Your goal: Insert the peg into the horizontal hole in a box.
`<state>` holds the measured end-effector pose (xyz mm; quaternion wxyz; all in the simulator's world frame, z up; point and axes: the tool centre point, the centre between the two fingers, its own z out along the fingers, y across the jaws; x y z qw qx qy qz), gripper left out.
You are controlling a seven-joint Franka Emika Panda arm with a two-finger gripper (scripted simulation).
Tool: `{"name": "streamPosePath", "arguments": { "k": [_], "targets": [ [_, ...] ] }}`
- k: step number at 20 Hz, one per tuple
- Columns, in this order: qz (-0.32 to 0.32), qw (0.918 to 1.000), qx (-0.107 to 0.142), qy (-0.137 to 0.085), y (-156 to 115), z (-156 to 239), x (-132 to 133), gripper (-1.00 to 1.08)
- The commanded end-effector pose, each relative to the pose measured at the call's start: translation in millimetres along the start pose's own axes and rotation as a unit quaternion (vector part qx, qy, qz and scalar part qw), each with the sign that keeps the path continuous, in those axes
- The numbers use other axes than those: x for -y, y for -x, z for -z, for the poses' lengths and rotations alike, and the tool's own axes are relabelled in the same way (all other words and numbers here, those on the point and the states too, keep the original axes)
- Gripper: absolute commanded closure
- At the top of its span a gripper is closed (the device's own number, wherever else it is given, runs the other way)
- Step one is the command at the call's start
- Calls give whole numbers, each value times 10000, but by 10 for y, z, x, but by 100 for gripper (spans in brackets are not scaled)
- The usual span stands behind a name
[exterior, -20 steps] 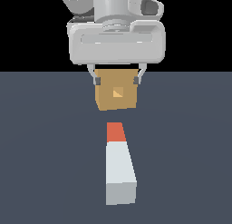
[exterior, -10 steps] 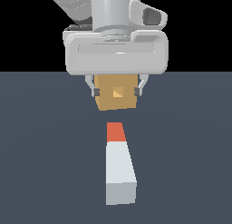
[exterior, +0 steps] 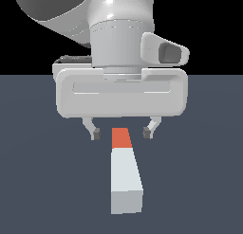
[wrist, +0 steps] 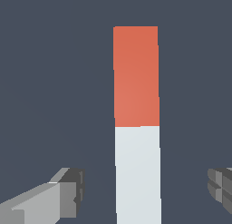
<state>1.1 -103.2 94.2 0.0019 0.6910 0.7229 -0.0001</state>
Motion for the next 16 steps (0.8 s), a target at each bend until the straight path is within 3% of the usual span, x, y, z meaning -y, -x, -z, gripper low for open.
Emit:
{"name": "streamPosePath", "arguments": {
  "k": [1,16],
  "targets": [
    [52,10000,-8,-3,109,-109,-5,-92],
    [91,10000,-15,-16,229,-285,-15,-92]
  ]
}}
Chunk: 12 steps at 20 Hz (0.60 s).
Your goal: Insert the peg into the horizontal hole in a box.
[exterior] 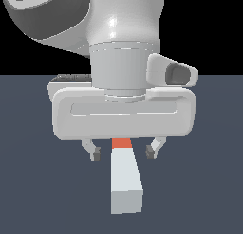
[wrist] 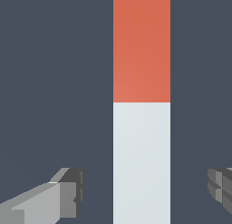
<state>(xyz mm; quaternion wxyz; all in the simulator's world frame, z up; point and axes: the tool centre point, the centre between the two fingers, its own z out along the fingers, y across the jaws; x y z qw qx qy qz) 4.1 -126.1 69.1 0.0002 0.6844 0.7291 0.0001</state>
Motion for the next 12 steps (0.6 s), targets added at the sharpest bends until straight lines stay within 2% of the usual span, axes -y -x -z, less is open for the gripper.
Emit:
{"name": "streamPosePath", "arguments": {
  "k": [1,7,12],
  "targets": [
    [0,10000,-1,-6,-1,-68,5,-92],
    [2,10000,-1,-3,-8,-370,11,-92],
    [4,10000,-1,-2,-8,-467,-1,-92]
  ]
}}
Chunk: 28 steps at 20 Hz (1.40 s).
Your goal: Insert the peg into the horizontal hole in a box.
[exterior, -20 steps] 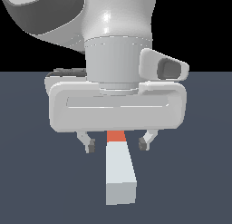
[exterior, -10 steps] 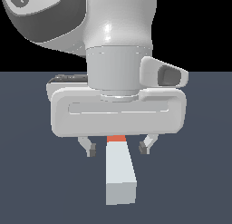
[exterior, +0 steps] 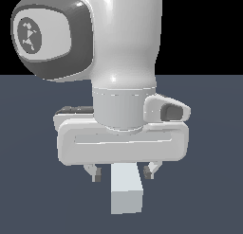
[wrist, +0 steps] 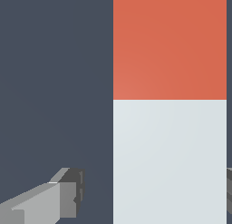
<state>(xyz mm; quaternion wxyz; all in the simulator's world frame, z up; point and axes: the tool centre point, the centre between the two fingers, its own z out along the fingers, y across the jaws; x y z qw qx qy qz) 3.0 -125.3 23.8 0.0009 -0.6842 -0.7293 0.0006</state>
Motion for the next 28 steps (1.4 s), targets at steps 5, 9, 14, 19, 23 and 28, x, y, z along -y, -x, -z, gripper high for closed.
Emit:
{"name": "streamPosePath", "arguments": {
  "k": [5,9,14,19,23,28],
  "targets": [
    [2,10000,3,11,2,-14,-13,108],
    [2,10000,3,11,2,-14,-13,108],
    [10,10000,2,11,-19,-7,-19,108],
    [95,10000,3,10,-225,51,-89,108],
    [236,9997,5,10,-564,147,-195,108],
    [499,9988,9,11,-1210,328,-374,108]
  ]
}}
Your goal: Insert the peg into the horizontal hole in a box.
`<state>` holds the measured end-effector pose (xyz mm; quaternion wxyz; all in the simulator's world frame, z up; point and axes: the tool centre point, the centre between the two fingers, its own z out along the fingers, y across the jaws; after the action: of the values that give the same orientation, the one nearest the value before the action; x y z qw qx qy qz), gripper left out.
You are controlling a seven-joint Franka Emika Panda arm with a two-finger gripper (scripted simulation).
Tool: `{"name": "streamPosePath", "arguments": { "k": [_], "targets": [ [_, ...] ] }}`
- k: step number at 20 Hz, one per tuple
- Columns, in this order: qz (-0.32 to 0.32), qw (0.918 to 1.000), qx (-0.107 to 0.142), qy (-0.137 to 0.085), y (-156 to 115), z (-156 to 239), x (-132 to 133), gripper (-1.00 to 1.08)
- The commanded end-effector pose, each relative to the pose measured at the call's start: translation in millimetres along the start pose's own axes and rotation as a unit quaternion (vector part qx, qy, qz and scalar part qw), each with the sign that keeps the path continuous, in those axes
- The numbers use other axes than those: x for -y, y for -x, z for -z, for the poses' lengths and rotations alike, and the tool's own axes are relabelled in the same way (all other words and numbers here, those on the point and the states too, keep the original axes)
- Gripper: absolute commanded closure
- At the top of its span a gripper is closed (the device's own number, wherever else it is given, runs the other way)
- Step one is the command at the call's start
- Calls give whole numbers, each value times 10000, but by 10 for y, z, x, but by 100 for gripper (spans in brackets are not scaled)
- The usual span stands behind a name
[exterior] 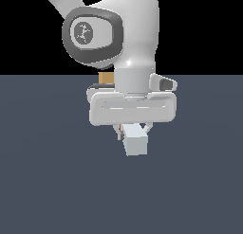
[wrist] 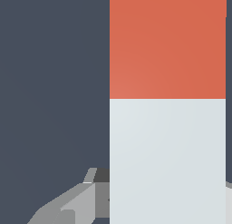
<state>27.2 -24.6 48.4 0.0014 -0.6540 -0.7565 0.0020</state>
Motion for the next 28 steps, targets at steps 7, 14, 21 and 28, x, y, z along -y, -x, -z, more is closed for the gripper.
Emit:
{"name": "streamPosePath", "arguments": {
  "k": [7,14,21,28],
  "targets": [
    [438,9990,3,25,-1048,320,-350,108],
    [586,9983,0,25,-1404,419,-456,108],
    [599,9982,-2,4,-1425,399,-449,108],
    [620,9981,-2,37,-1445,450,-504,108]
  ]
}}
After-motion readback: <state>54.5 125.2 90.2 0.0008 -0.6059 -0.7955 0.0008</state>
